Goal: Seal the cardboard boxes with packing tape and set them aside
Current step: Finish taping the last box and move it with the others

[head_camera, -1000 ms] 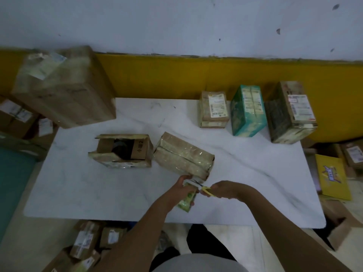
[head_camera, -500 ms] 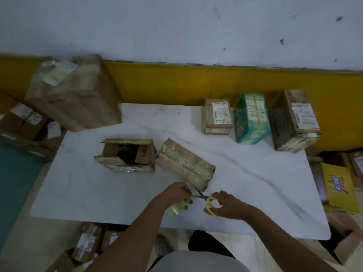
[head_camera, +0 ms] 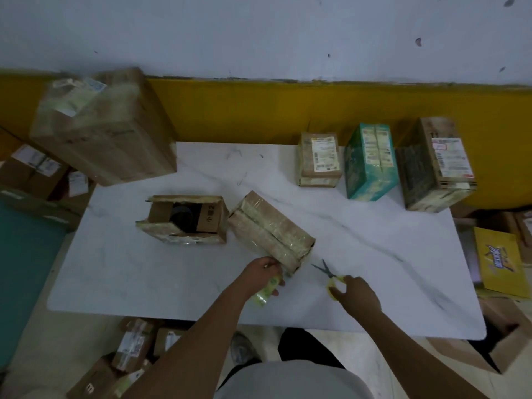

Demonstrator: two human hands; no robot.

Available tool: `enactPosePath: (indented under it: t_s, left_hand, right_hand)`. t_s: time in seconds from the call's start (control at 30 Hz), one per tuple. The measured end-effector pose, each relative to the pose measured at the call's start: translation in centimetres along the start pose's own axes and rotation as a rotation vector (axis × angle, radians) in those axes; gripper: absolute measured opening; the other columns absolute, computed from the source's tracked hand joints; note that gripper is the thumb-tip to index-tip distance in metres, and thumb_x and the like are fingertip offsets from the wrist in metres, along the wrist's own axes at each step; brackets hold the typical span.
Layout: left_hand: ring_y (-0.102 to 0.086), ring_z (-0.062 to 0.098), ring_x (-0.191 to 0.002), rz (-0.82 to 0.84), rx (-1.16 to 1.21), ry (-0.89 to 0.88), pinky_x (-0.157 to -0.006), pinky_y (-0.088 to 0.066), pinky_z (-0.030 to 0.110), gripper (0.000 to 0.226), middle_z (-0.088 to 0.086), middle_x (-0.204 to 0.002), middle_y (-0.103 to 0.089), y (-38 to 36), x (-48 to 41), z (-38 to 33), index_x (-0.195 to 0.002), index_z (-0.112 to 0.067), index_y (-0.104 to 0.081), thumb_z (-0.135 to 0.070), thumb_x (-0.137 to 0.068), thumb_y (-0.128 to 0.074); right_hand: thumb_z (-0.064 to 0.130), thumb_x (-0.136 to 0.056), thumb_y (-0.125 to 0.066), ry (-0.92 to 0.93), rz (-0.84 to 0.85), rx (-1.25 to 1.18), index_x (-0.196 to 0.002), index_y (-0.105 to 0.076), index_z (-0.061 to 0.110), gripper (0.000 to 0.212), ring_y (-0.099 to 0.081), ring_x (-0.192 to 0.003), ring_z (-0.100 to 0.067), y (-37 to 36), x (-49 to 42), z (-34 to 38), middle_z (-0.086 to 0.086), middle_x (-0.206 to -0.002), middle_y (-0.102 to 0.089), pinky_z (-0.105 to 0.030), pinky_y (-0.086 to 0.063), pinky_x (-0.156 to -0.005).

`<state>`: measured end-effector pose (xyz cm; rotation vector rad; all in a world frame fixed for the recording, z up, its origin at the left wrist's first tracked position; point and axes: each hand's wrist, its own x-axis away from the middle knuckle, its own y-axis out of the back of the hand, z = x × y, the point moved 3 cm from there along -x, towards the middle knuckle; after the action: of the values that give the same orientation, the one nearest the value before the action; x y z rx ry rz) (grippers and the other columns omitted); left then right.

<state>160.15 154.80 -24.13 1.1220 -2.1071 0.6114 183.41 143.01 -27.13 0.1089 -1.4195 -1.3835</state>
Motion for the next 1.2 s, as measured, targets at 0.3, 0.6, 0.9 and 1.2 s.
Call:
enactPosePath:
  t_s: [0.3, 0.6, 0.9, 1.2]
  left_hand:
    - [-0.07, 0.024, -0.071, -0.014, -0.014, 0.002, -0.051, -0.055, 0.033, 0.024, 0.017, -0.086, -0.064, -0.1, -0.2, 0.0, -0.091, -0.002, -0.061, -0.016, -0.102, -0.045]
    - [-0.067, 0.03, -0.061, -0.066, -0.077, 0.027, -0.047, -0.053, 0.033, 0.022, 0.02, -0.079, -0.064, 0.0, -0.2, 1.0, -0.101, 0.005, -0.062, -0.013, -0.1, -0.048]
    - [-0.063, 0.032, -0.057, -0.105, -0.028, 0.135, -0.047, -0.053, 0.034, 0.033, 0.022, -0.069, -0.058, 3.0, 1.4, 5.9, -0.074, 0.001, -0.058, -0.013, -0.102, -0.049]
    - [-0.064, 0.032, -0.059, -0.196, 0.075, 0.03, -0.047, -0.051, 0.032, 0.027, 0.022, -0.072, -0.059, 4.3, 3.0, 1.6, -0.078, 0.003, -0.059, -0.01, -0.1, -0.049]
  right_hand:
    - [0.02, -0.097, -0.05, -0.016, -0.302, -0.16, -0.095, -0.066, 0.004, 0.023, -0.064, -0.099, -0.032, 2.1, -0.5, 4.7, -0.016, -0.102, -0.067, -0.032, -0.046, -0.077]
    - [0.08, -0.083, -0.031, 0.582, -0.213, 0.334, -0.156, 0.009, 0.021, 0.102, 0.012, -0.15, -0.032, 1.6, -1.3, 13.7, 0.001, -0.163, 0.018, -0.053, -0.002, -0.118]
    - [0.061, -0.092, -0.043, 0.546, -0.262, 0.448, -0.155, -0.002, 0.015, 0.088, -0.023, -0.138, -0.05, 1.3, -1.9, 14.0, -0.017, -0.163, 0.004, -0.059, -0.036, -0.104]
    - [0.058, -0.098, -0.029, 0.533, -0.256, 0.516, -0.156, 0.0, 0.022, 0.074, -0.025, -0.132, -0.049, 1.6, -0.7, 14.7, -0.02, -0.16, 0.017, -0.054, -0.039, -0.101]
